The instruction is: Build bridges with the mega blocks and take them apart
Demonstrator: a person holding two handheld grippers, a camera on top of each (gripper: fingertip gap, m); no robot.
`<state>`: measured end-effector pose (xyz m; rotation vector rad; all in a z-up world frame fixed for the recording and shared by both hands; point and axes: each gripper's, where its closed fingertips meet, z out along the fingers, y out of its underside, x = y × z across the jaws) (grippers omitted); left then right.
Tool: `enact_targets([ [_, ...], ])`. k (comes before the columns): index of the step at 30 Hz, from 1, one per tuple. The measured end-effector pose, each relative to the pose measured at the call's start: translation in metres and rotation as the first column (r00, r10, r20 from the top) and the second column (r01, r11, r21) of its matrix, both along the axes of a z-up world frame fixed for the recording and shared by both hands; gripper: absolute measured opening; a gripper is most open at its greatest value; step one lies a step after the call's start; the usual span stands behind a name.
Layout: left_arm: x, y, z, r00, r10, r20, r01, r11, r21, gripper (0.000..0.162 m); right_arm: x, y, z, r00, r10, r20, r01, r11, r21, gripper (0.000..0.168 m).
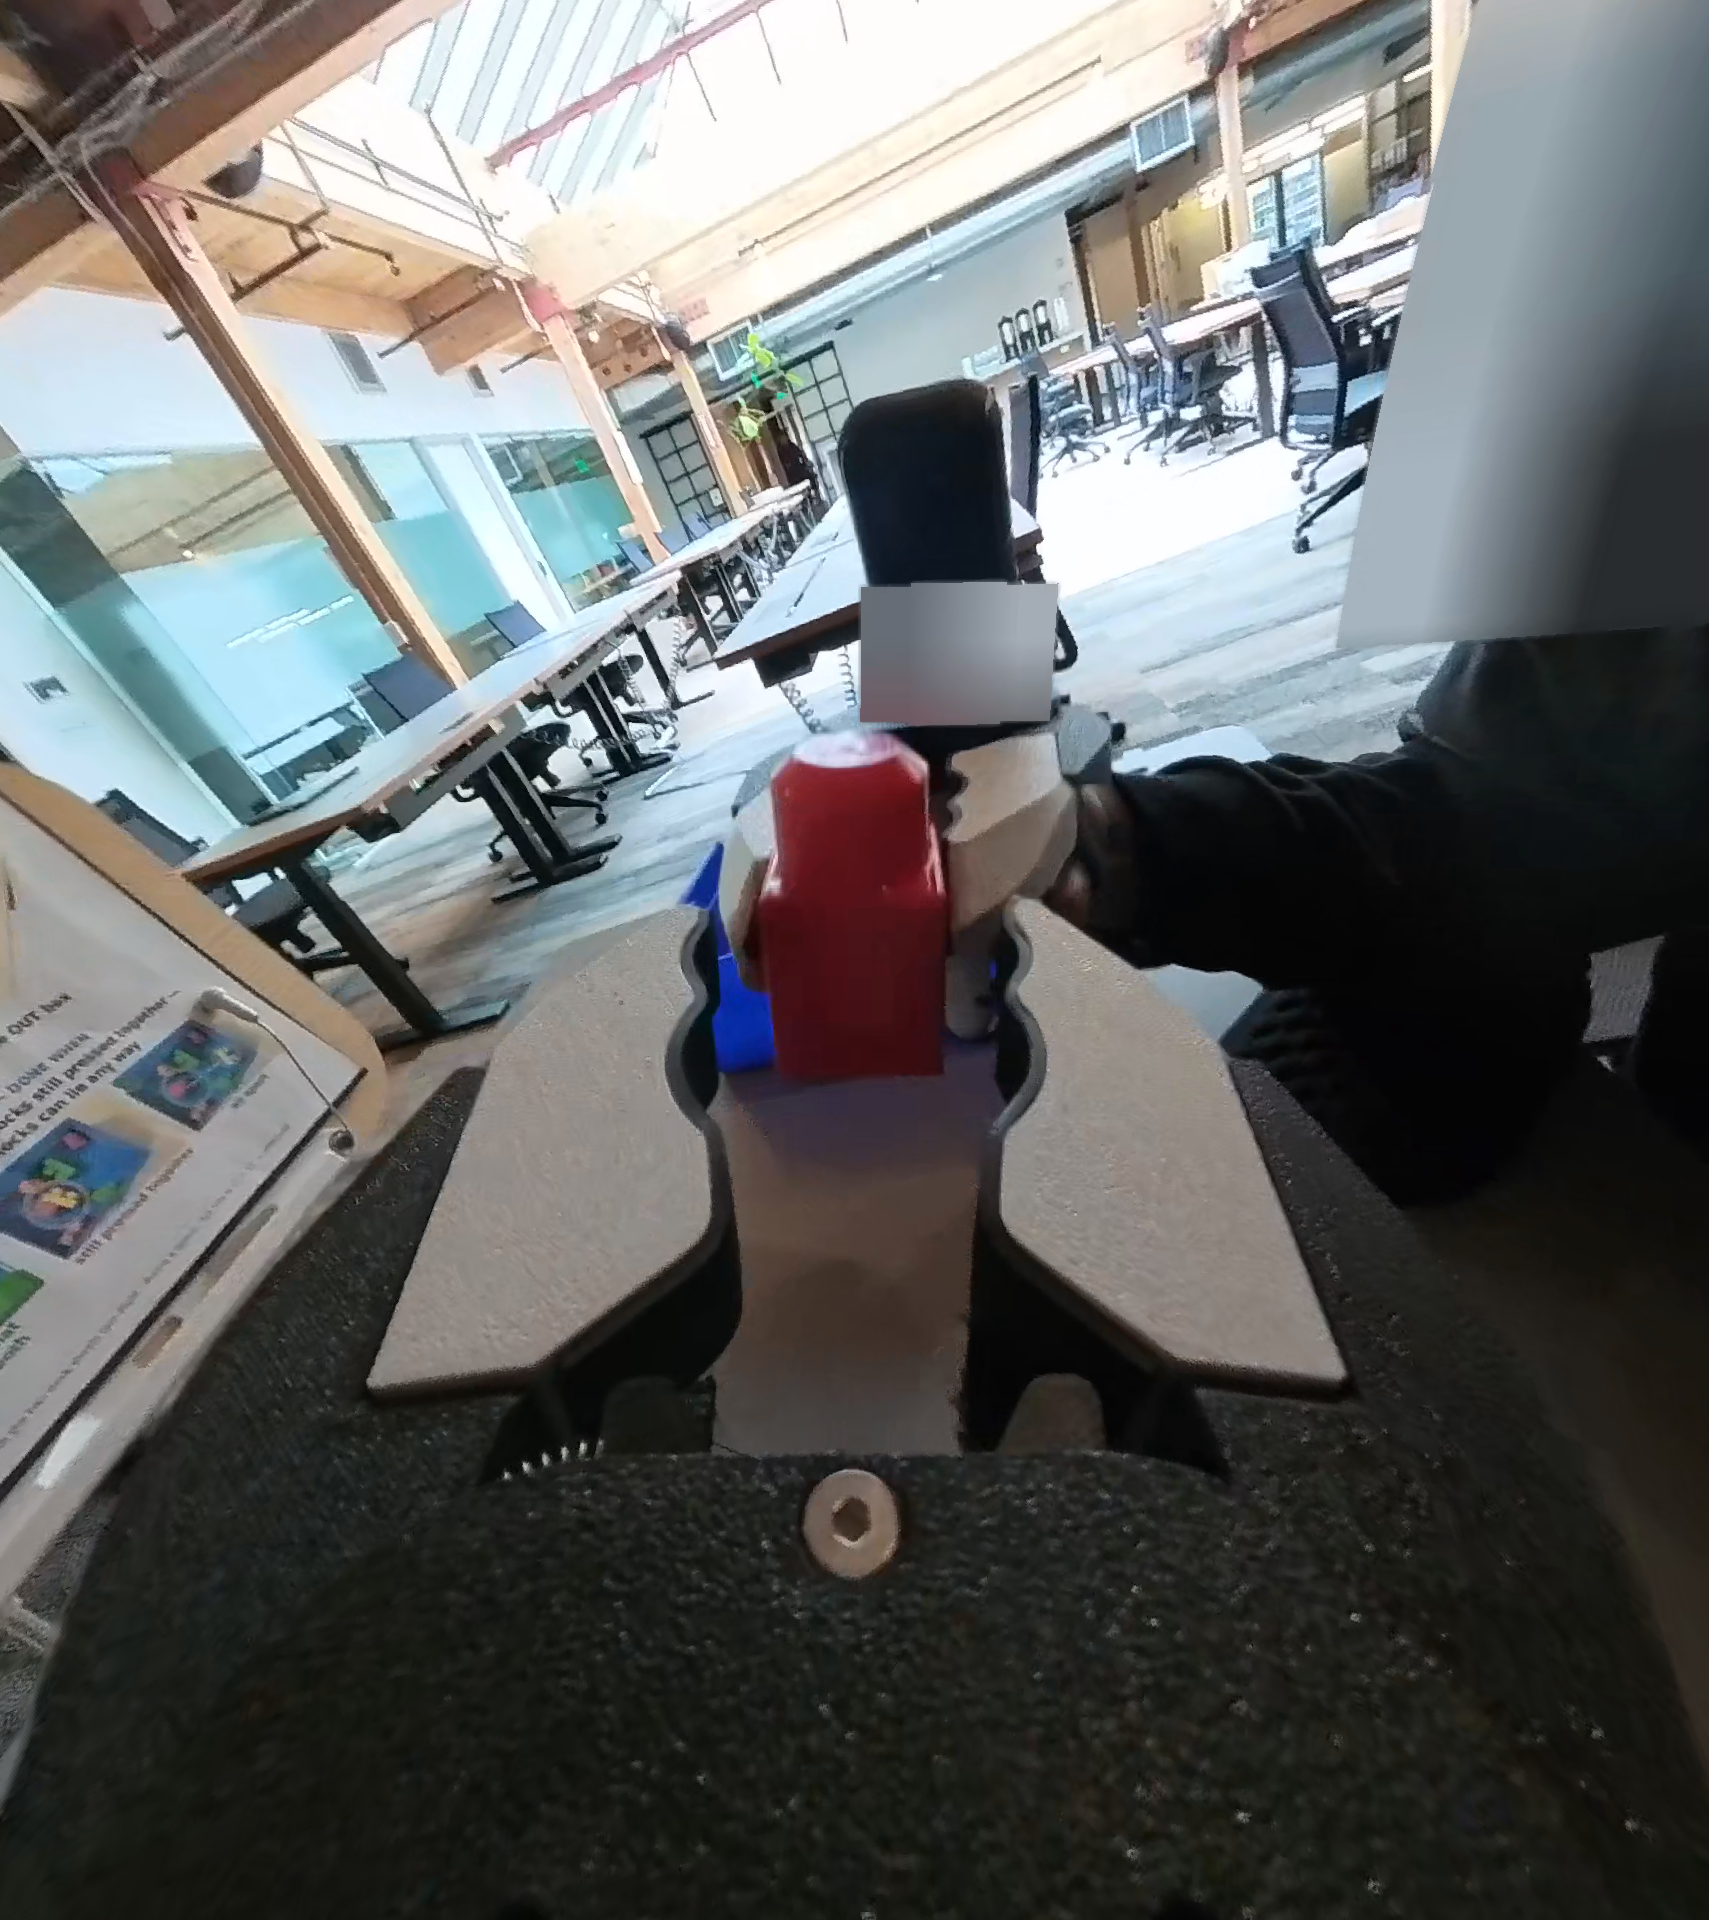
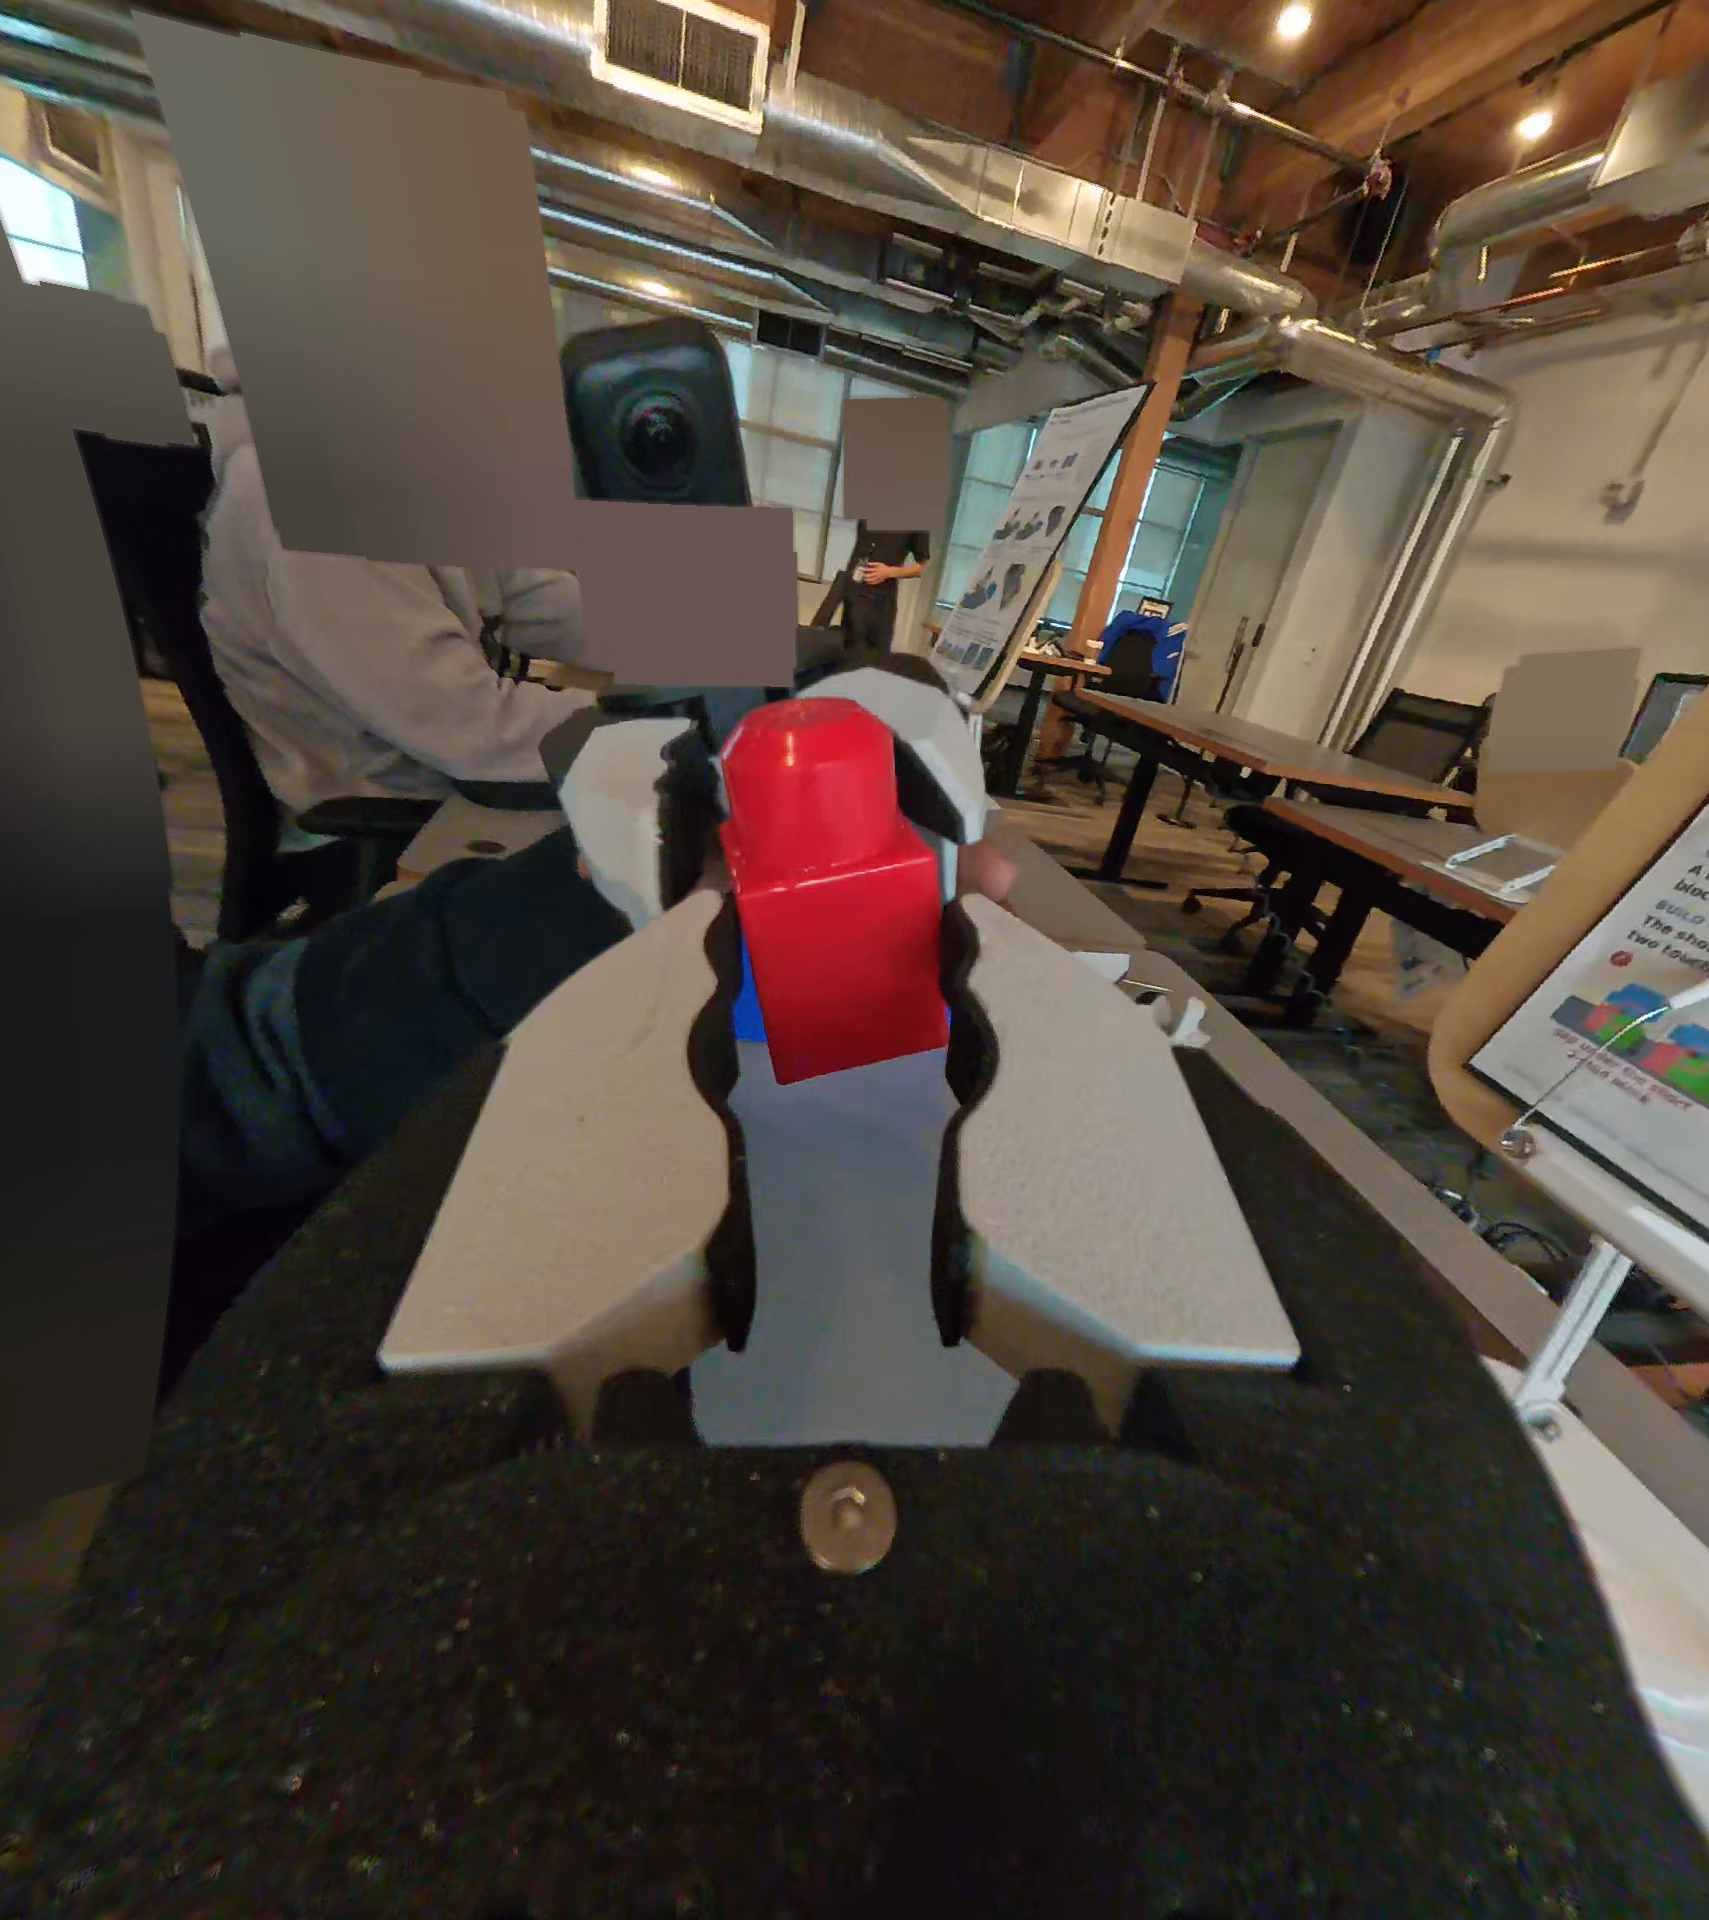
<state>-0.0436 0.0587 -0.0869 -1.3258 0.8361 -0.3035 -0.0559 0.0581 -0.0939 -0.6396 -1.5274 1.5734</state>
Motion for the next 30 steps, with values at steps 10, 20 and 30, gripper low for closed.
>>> enact_targets([
  [10,-0.002,0.007,-0.018,0.997,0.03,-0.064,-0.036,0.995,-0.094,0.049,0.004,-0.004,0.005,0.999,0.045,-0.021,-0.046,0.998,-0.047,0.036],
  [20,0.0,0.009,-0.019,0.997,0.028,-0.073,-0.035,0.995,-0.095,0.036,0.002,-0.001,0.002,1.0,0.027,-0.006,-0.027,0.999,-0.031,0.036],
  [30,0.001,0.005,-0.047,0.991,-0.056,-0.123,0.027,0.975,-0.222,0.036,0.016,-0.001,-0.009,0.992,-0.053,0.115,0.026,0.975,0.222,0.046],
])
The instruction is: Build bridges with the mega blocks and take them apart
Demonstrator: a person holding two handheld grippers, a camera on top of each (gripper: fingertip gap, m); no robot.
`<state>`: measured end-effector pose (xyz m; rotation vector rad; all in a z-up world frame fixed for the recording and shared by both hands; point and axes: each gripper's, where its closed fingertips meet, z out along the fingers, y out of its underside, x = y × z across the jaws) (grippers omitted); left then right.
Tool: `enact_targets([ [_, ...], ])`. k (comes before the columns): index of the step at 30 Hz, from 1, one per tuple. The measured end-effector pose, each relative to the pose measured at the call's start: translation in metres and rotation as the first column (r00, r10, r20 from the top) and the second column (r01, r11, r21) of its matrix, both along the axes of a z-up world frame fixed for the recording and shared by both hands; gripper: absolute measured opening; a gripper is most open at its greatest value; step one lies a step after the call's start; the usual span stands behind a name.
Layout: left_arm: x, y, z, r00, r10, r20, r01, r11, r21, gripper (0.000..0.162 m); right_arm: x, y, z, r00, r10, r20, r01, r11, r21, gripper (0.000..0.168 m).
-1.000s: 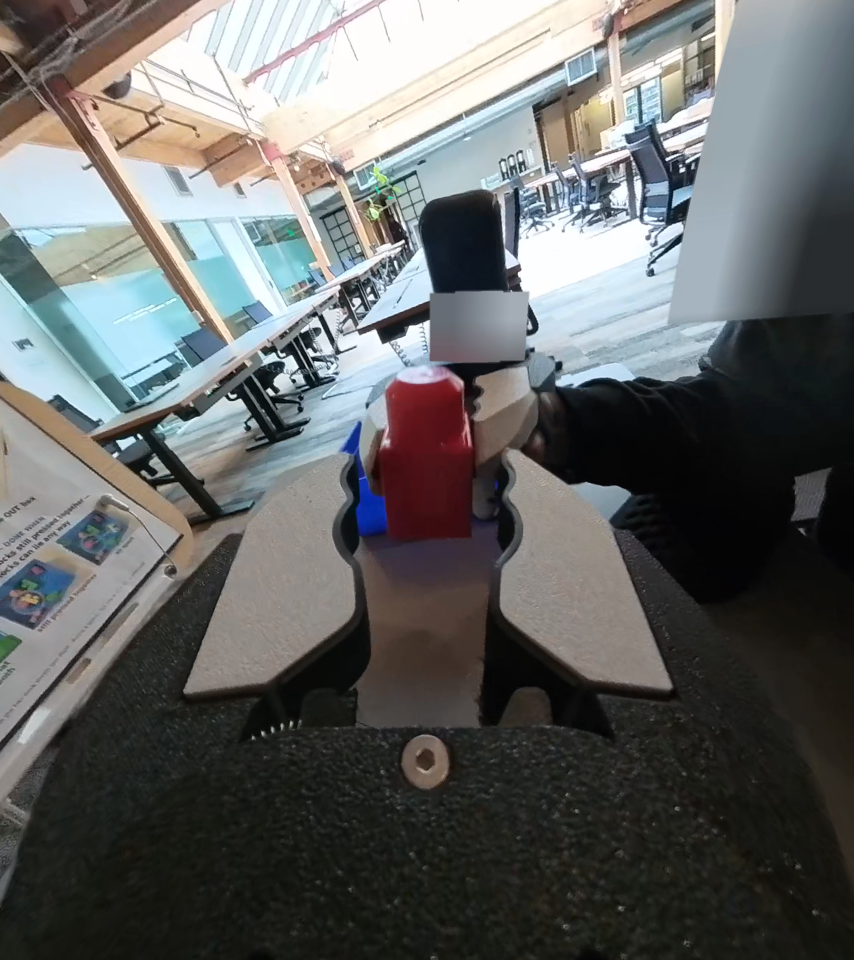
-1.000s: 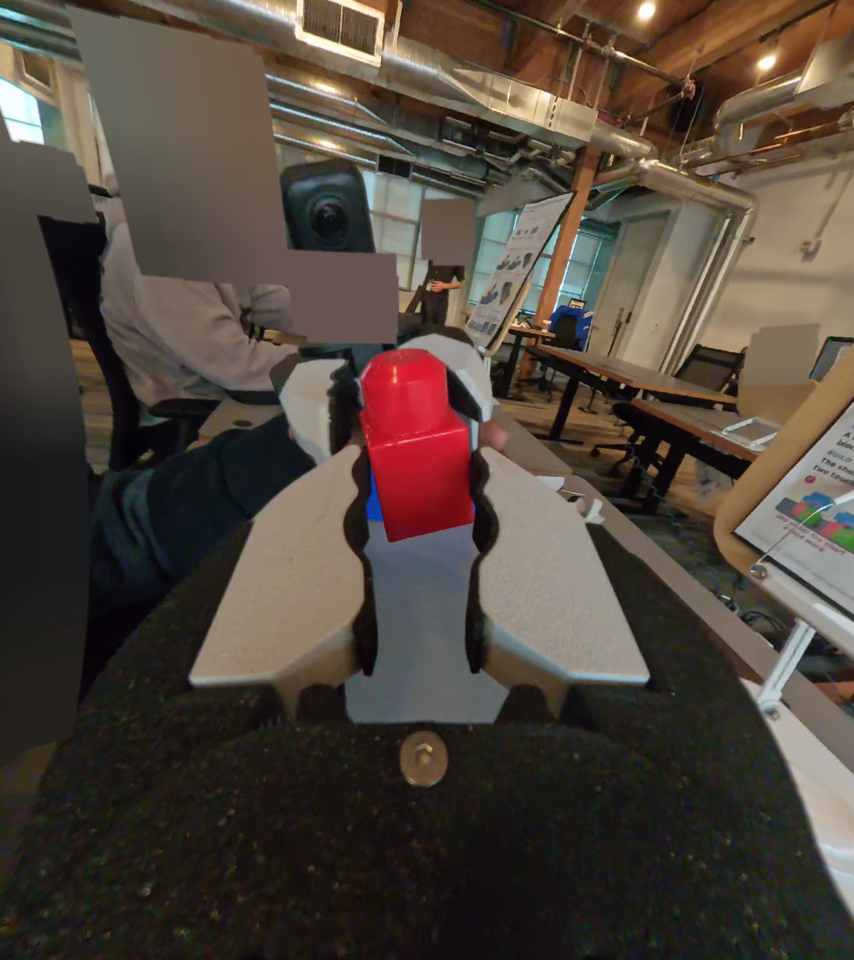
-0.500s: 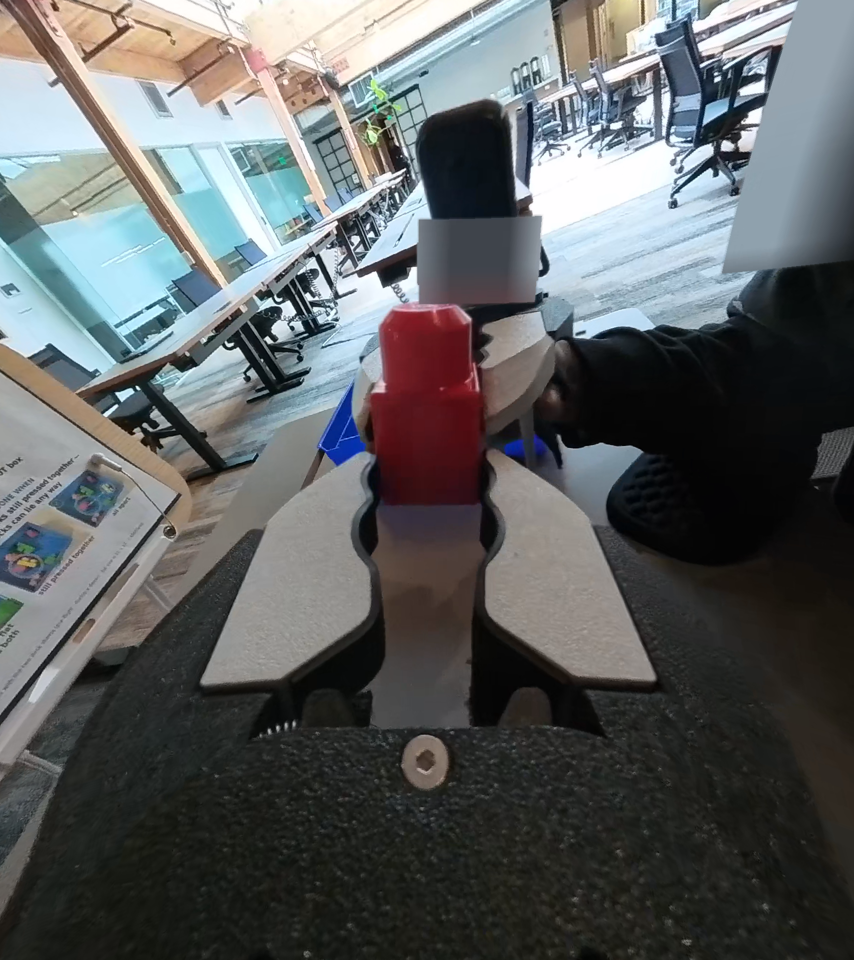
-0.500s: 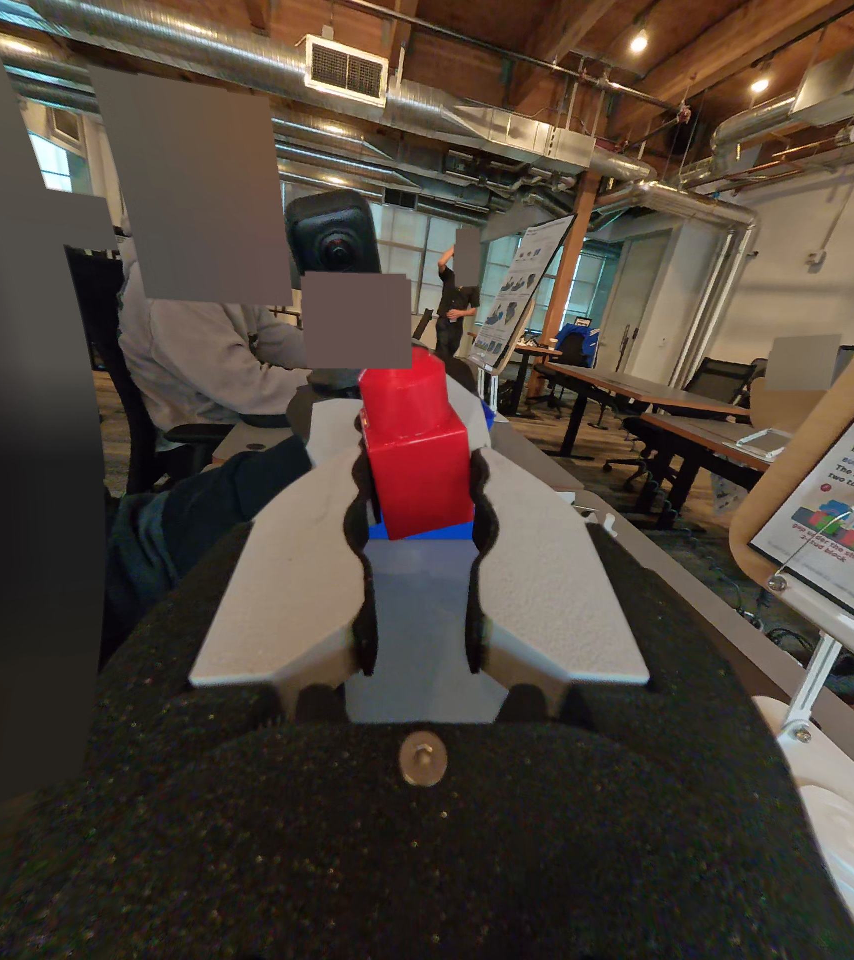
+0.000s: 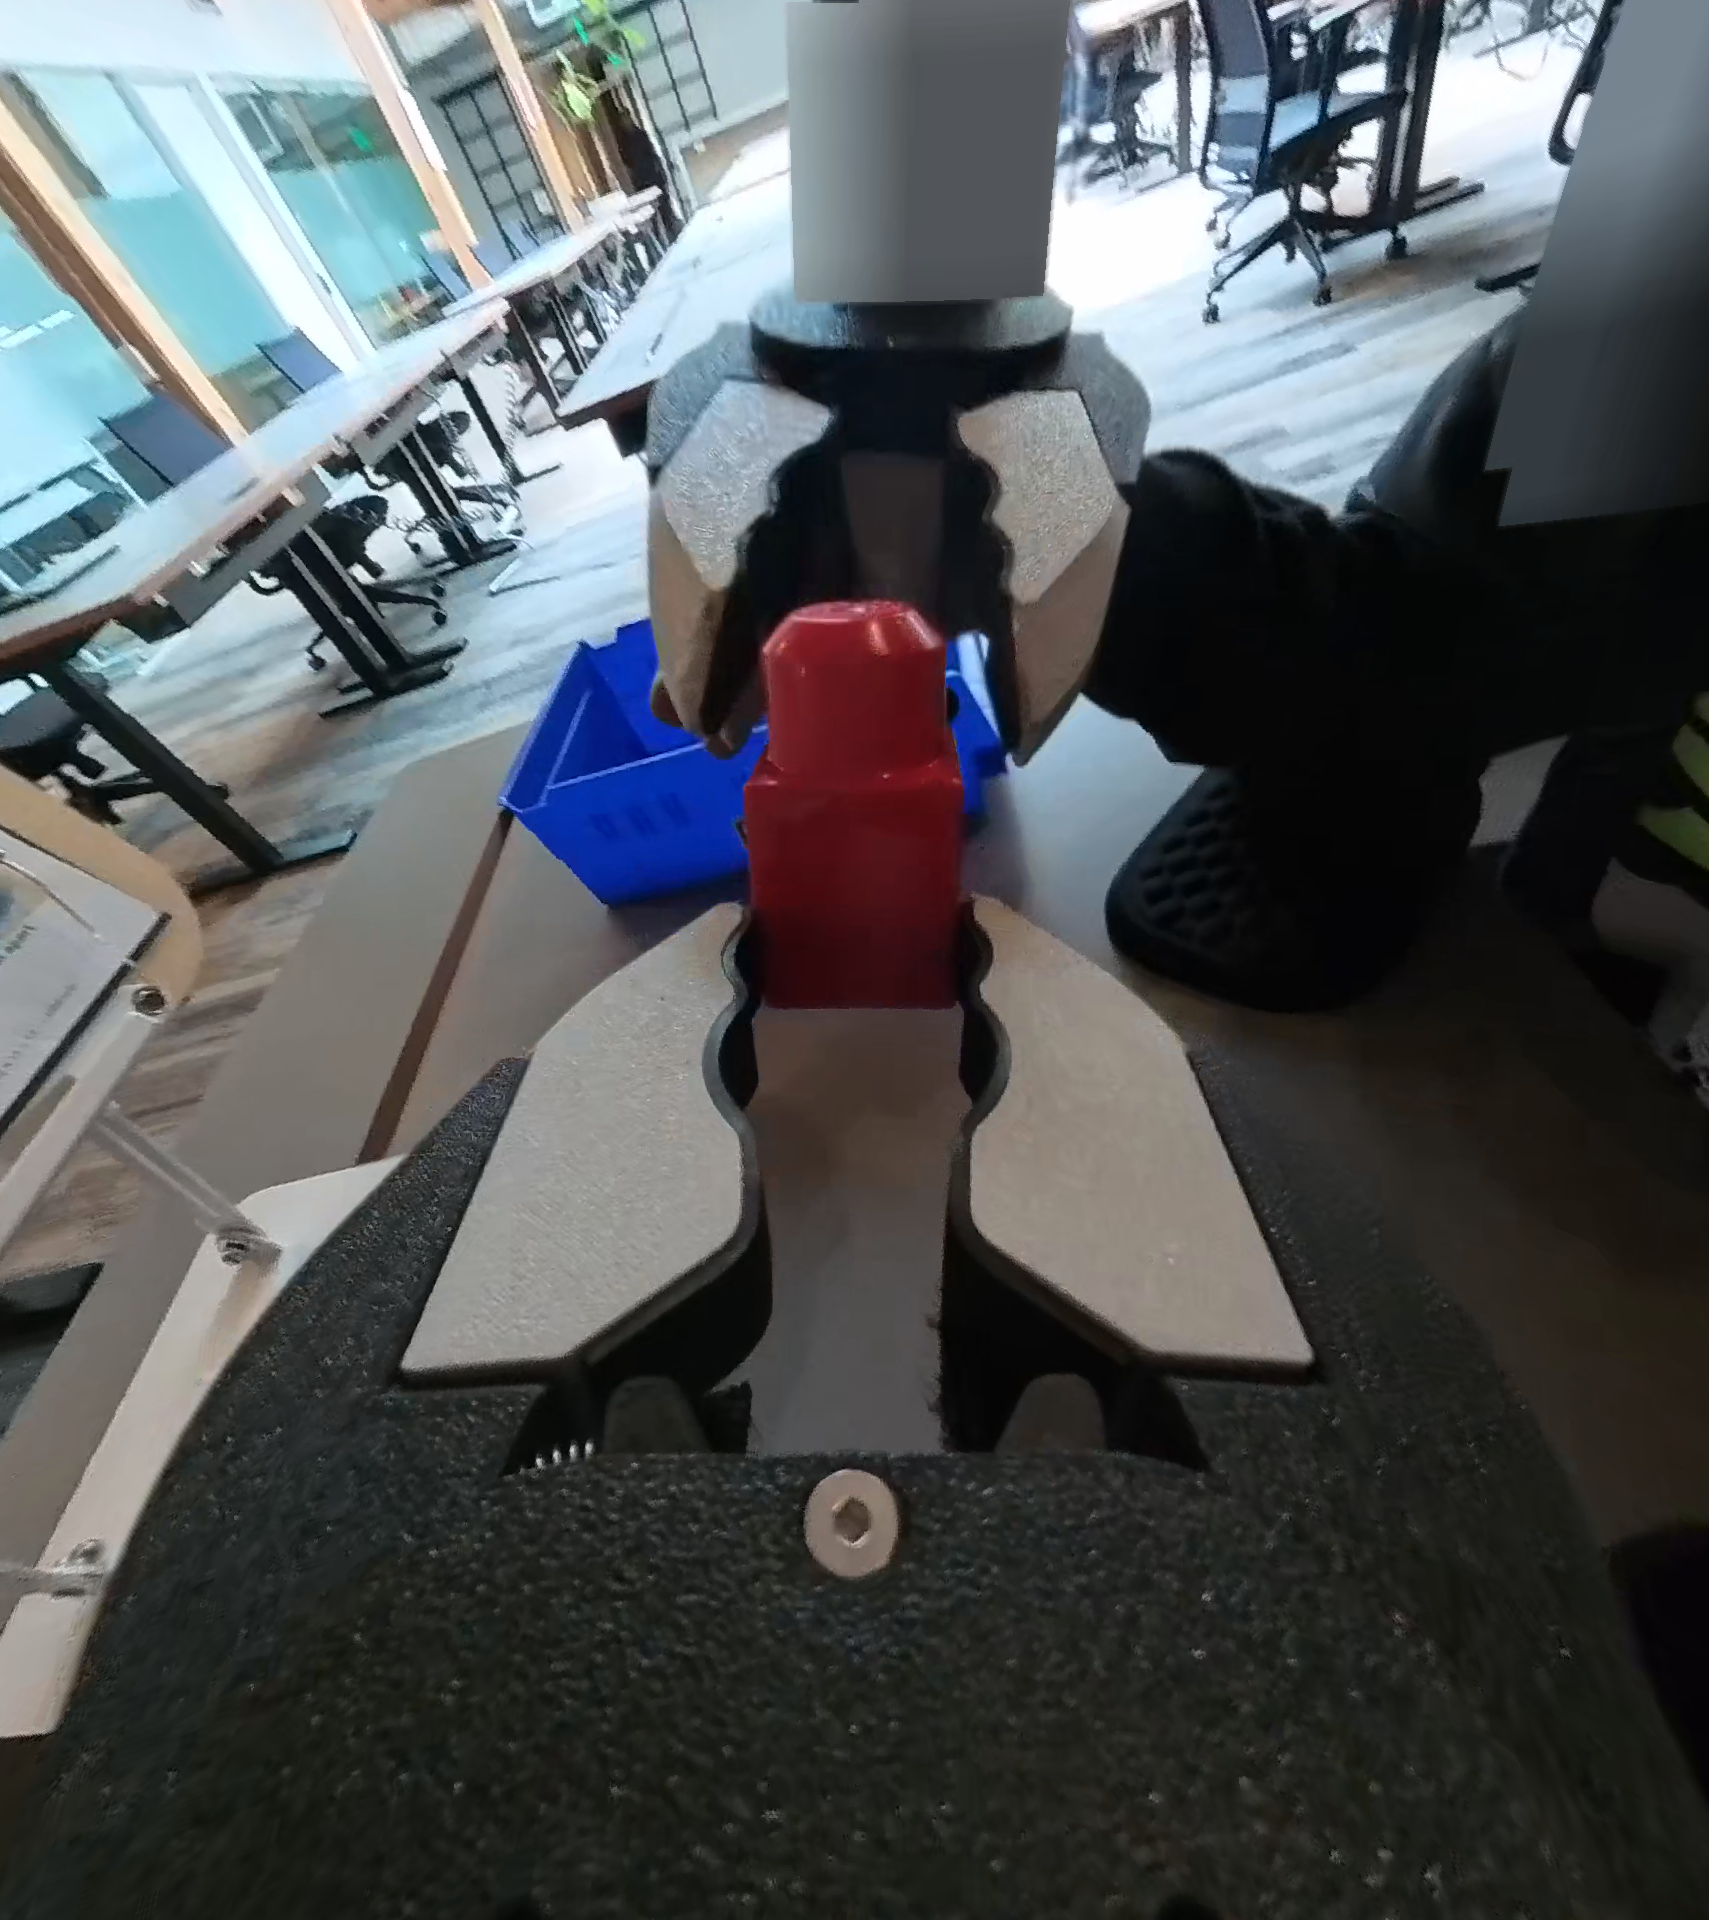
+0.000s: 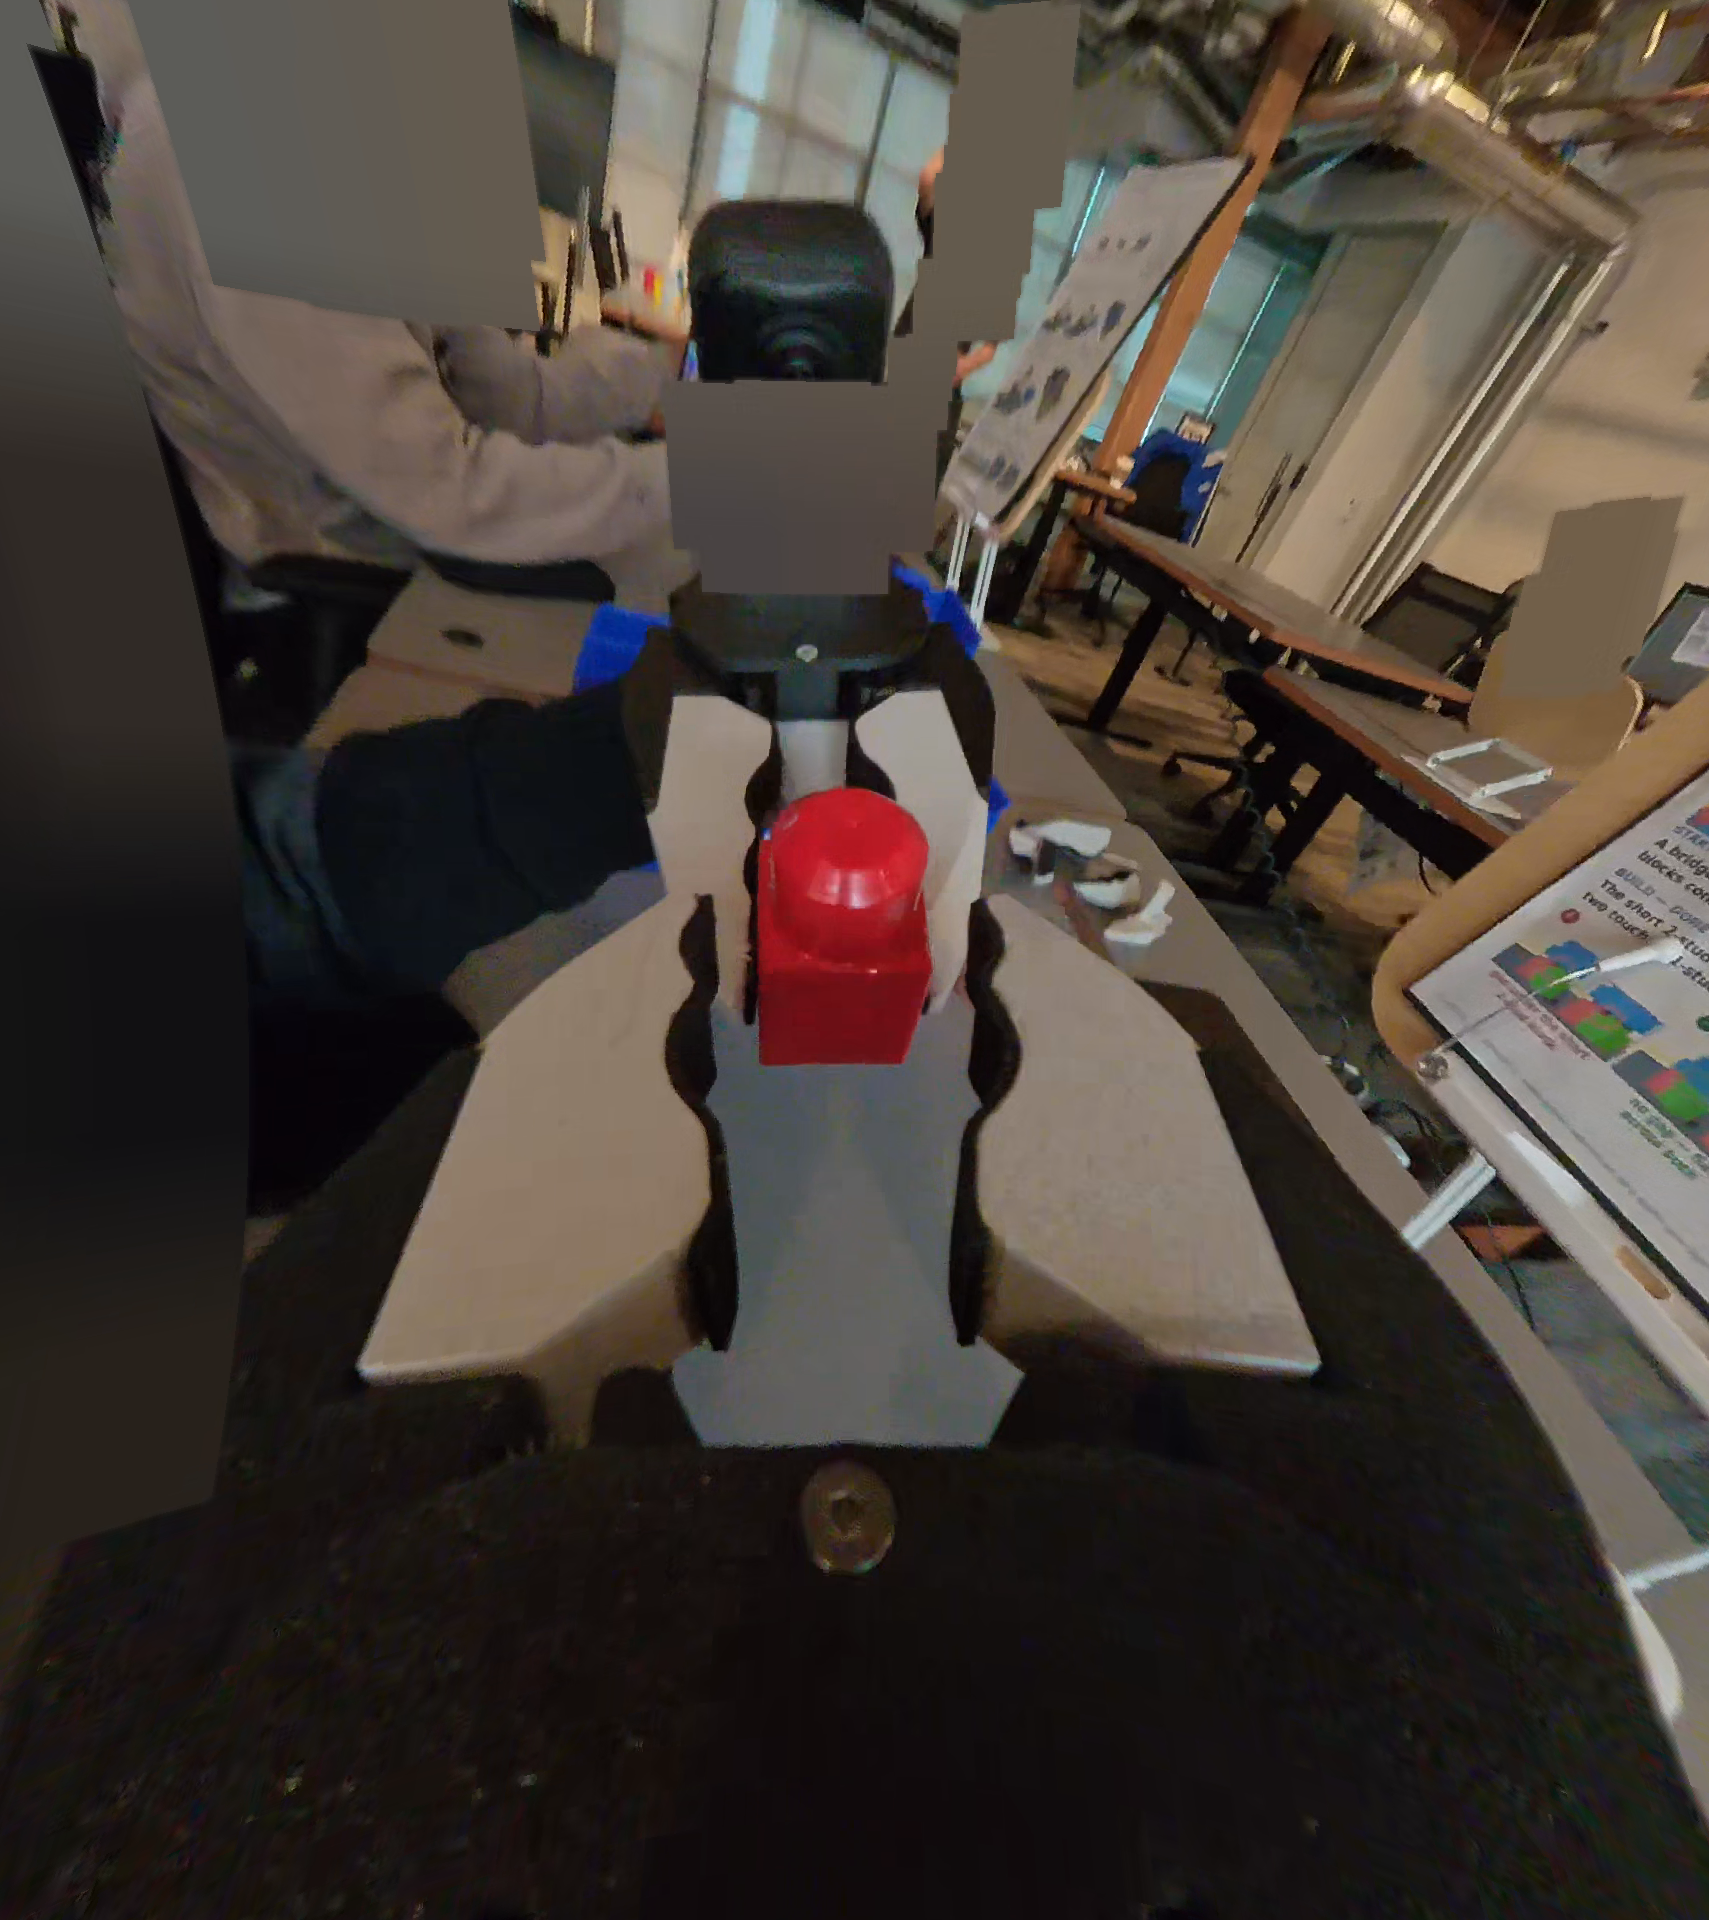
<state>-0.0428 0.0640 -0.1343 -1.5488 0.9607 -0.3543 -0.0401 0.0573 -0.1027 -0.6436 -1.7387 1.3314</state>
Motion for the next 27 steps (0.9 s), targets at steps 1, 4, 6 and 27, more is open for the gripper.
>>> enact_targets([
  [1,0.002,0.0,-0.004,1.0,-0.008,-0.014,0.008,1.0,-0.014,0.036,0.0,0.0,-0.005,1.0,-0.011,0.029,0.01,0.999,0.033,0.046],
  [4,0.004,0.001,-0.016,0.998,-0.01,-0.069,0.007,0.998,-0.057,0.036,-0.001,0.003,-0.017,0.995,-0.054,0.085,0.044,0.992,0.118,0.045],
  [6,0.006,0.002,-0.022,0.996,-0.017,-0.092,0.01,0.997,-0.078,0.036,-0.001,0.002,-0.022,0.993,-0.06,0.103,0.045,0.989,0.143,0.044],
  [27,-0.108,-0.032,0.061,0.906,0.371,0.205,-0.404,0.902,0.15,0.053,0.0,-0.01,-0.111,0.91,-0.062,0.41,-0.055,0.962,0.266,0.032],
])
